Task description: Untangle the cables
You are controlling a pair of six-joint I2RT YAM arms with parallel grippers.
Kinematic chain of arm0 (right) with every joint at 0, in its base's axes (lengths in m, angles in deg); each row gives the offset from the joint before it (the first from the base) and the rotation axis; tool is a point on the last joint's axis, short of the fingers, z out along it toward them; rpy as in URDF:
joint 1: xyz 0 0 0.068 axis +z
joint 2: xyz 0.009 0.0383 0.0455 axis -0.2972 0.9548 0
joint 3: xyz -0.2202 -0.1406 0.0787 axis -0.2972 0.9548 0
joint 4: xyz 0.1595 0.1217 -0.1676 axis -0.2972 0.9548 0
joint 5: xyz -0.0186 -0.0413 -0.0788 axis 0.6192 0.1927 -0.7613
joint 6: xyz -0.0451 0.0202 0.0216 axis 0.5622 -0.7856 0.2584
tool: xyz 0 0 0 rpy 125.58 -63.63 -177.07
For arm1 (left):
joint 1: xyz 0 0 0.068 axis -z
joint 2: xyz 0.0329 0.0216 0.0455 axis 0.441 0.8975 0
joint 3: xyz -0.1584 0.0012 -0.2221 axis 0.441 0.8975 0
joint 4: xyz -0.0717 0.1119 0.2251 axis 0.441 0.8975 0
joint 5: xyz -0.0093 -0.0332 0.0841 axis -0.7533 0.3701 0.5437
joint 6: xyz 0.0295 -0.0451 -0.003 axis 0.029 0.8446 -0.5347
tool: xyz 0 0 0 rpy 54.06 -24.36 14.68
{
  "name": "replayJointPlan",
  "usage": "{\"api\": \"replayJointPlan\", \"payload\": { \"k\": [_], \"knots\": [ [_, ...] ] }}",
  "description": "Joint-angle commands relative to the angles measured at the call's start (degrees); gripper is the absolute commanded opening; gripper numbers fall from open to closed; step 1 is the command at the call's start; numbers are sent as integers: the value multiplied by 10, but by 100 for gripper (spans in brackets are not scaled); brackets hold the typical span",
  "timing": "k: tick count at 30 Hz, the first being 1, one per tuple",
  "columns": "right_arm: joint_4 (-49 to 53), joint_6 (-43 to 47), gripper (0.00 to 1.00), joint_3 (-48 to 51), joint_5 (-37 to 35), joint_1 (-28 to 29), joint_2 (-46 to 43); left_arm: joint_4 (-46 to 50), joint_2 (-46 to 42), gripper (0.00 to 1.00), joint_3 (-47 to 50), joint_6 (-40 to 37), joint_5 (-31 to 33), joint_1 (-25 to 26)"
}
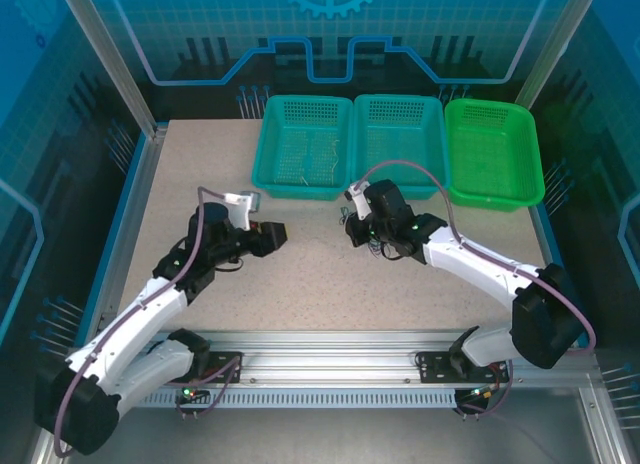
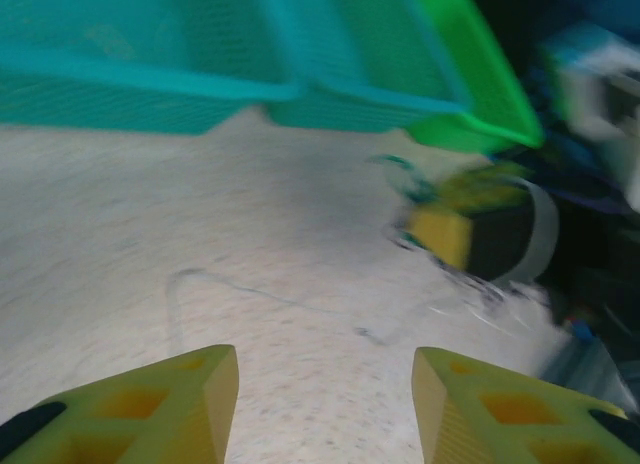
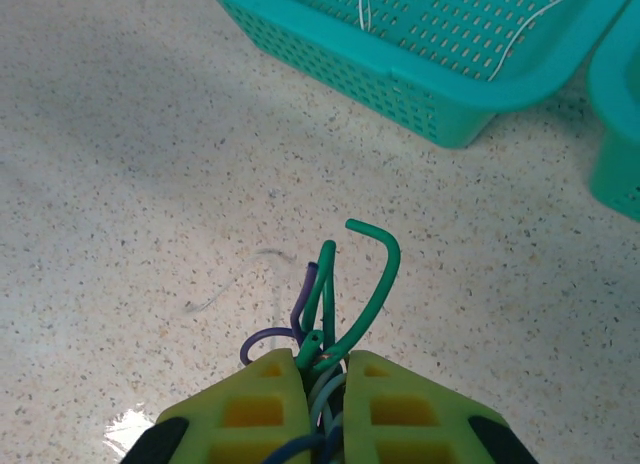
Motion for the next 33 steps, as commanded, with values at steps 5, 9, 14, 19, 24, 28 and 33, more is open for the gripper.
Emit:
{"api": "replayJointPlan", "payload": {
  "k": [5,9,14,19,24,28,33],
  "knots": [
    [36,-1,0,-21,21,-10,-15,-102,75,57,-54,-133,-75,116],
    [37,-3,0,-22,34,-10,-24,-59,167,62,-98,-201,-27,153],
    [28,-6,0,-22,74,-10,-25,-115,258,68,-115,-210,-24,162],
    [23,-13,0,-18,78,-10,-20,-123,324,65,-158,-193,18,165],
    [16,-27,0,-1,34,-13,-18,-98,324,17,-175,-179,53,170],
    [22,-61,0,14,-35,-31,-1,-99,281,0,-154,-171,72,170],
    [11,-86,4,44,-78,-56,32,-91,217,0,-135,-162,90,170]
  ]
}}
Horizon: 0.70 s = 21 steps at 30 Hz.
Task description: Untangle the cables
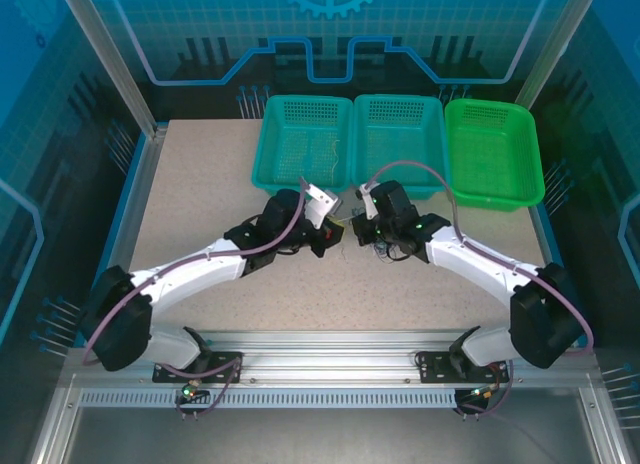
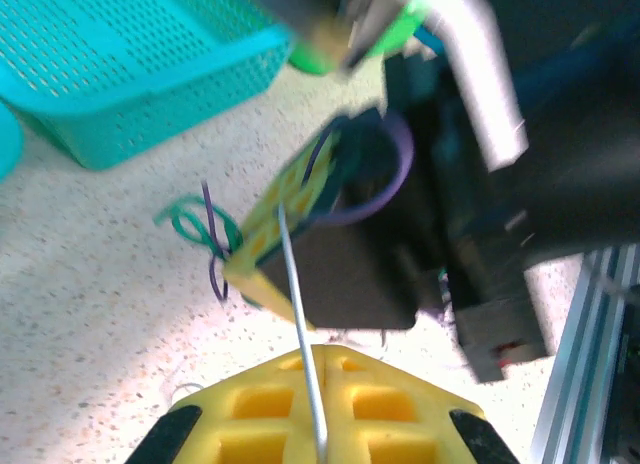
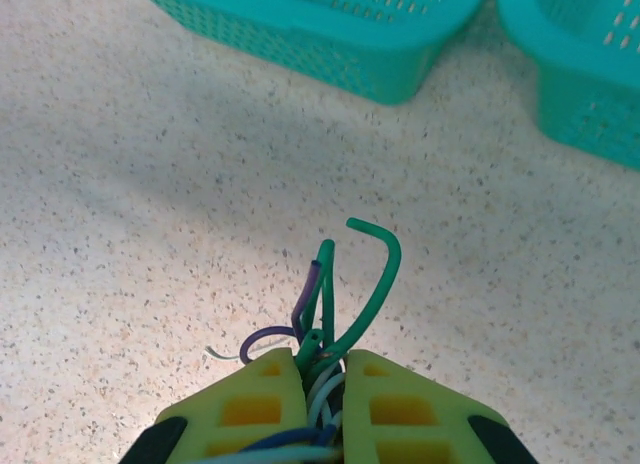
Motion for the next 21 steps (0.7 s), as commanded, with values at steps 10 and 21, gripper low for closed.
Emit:
{"api": "replayJointPlan", "payload": {
  "k": [10,21],
  "knots": [
    [-24,-104,31,110,-72,-85,67,46,-156,0,-30,71,121,-20],
    [-36,-117,30,150,-32,-132,43,130,-197,0,-62,119,158,-80]
  ]
}}
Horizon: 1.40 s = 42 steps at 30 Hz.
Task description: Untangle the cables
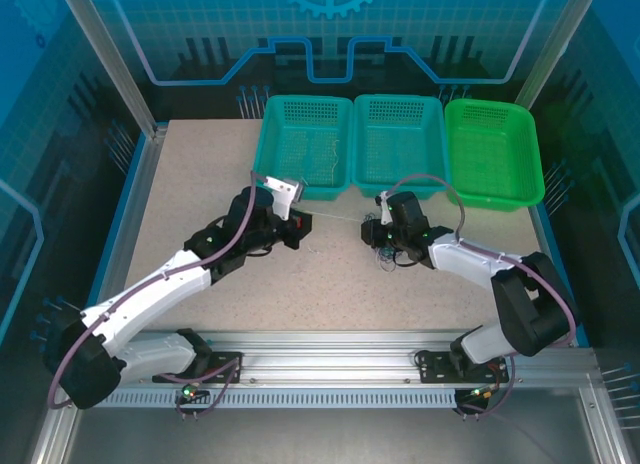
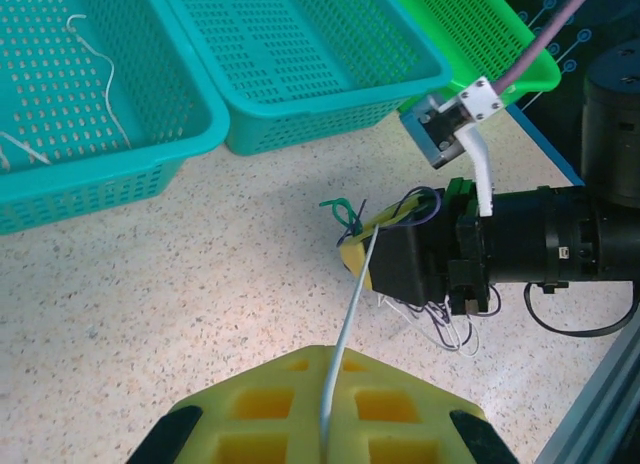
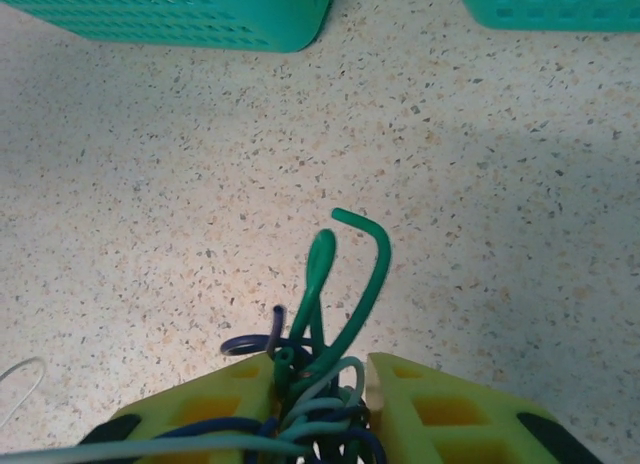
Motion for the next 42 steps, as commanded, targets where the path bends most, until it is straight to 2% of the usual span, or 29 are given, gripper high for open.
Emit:
{"api": "replayJointPlan", "payload": {
  "k": [1,7,13,15,18,22,25,28,31,33,37,39,41,42],
  "knots": [
    [107,-33,31,41,-94,-53,6,-4,-67,0,-64,25,81,-39],
    [102,-54,31,61,-72,-89,-14,31,-110,0,-76,56,78,-111],
    [97,-54,31,71,-57,-92,-21,19,-105,0,-75,73,24,-117],
    [101,-54,31,69,-54,-92,-17,18,-95,0,-77,76,24,-117],
    [101,-64,32,76,-58,-97,-28,28,-92,0,-81,85,67,-120],
    [107,-105,35,97,-81,-123,-58,58,-103,0,-91,112,118,-147],
    [118,-122,36,103,-83,-149,-77,65,-116,0,-90,117,134,-161],
    [115,-123,36,110,-78,-160,-95,49,-116,0,-84,113,109,-163],
    [115,-105,36,102,-59,-153,-92,3,-105,0,-67,113,39,-163],
    [133,-88,37,90,-82,-138,-86,-21,-93,0,-61,116,0,-163],
    [143,-89,48,99,-98,-137,-95,-46,-78,0,-57,120,-32,-162],
    [137,-85,49,107,-100,-136,-104,-46,-74,0,-58,117,-34,-162],
    [137,-69,45,106,-98,-138,-114,-44,-73,0,-58,107,-40,-162],
    [136,-58,35,103,-93,-139,-120,-47,-73,0,-56,97,-49,-162]
  ]
}}
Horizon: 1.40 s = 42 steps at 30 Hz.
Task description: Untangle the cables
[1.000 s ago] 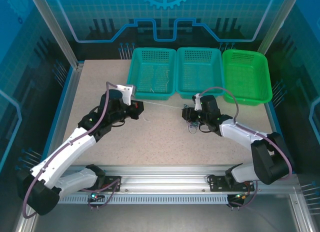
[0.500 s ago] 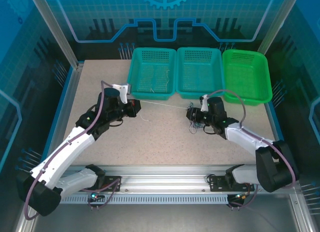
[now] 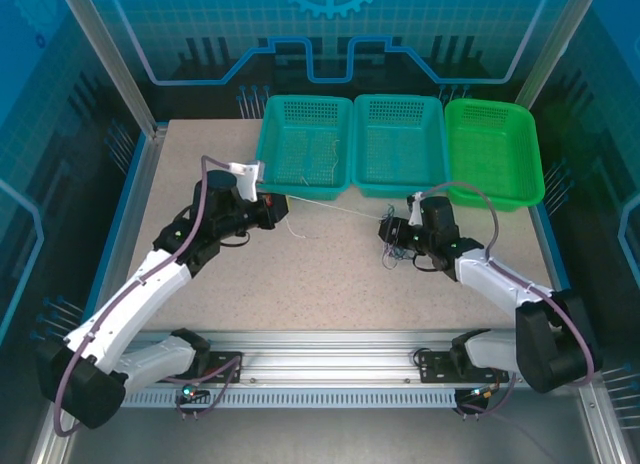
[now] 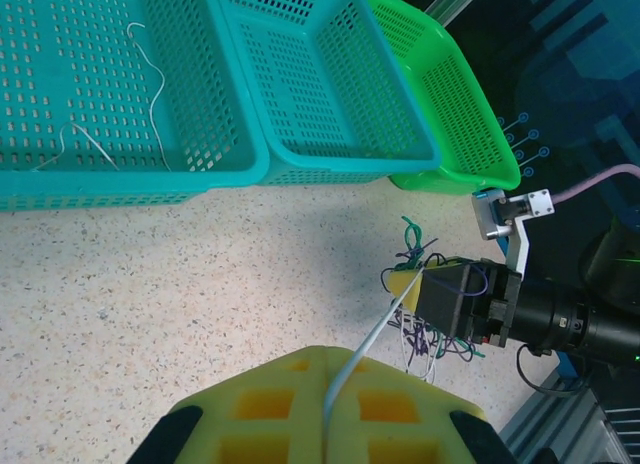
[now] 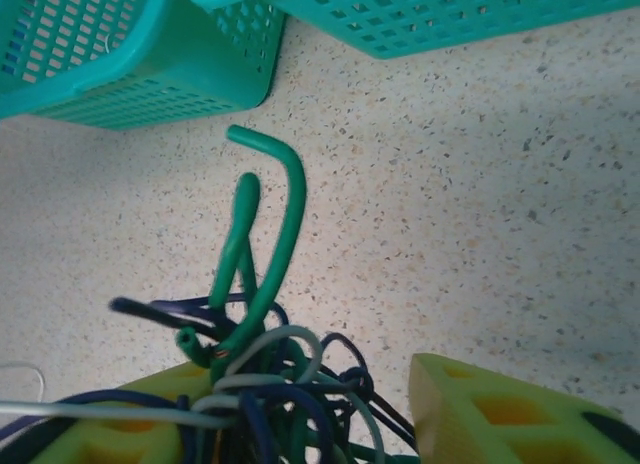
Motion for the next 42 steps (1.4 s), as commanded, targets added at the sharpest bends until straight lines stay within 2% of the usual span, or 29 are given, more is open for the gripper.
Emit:
{"api": "replayJointPlan", "payload": {
  "k": [1,2,4,8,13,15,17,19,21,24,27,33,37,39,40,42],
  "knots": [
    [129,15,25,29,-144,-48,-2,-94,-29,0,-20,-6,48,-41],
    [130,26,17,23,-133,-48,-7,-103,-27,0,-12,-9,36,-42],
    [137,43,10,5,-113,-47,-17,-122,-25,0,8,-5,14,-42],
    [161,80,7,-39,-85,-44,-41,-196,-16,1,66,13,-38,-41],
    [198,114,7,-99,-47,-38,-60,-250,0,21,110,-1,-71,-34],
    [215,125,7,-122,-43,-29,-64,-256,7,31,118,-28,-76,-25],
    [228,133,6,-140,-41,-20,-65,-262,18,37,124,-60,-73,-17],
    [238,141,7,-156,-35,-8,-66,-267,37,37,119,-69,-85,-14],
    [251,149,7,-173,-30,4,-68,-292,64,37,101,-81,-125,3],
    [270,165,6,-195,-7,20,-71,-294,111,40,52,-167,-158,75],
    [285,179,6,-209,14,34,-79,-286,176,45,-3,-245,-154,131],
    [302,193,6,-226,27,55,-99,-417,317,57,-60,-262,-147,140],
    [304,193,6,-231,35,69,-102,-434,371,58,-101,-258,-175,142],
    [299,189,6,-231,39,75,-98,-454,391,55,-105,-257,-178,144],
    [298,186,6,-233,37,78,-96,-464,398,50,-106,-254,-180,144],
    [296,180,6,-234,27,83,-94,-478,407,31,-107,-244,-179,144]
  ]
}}
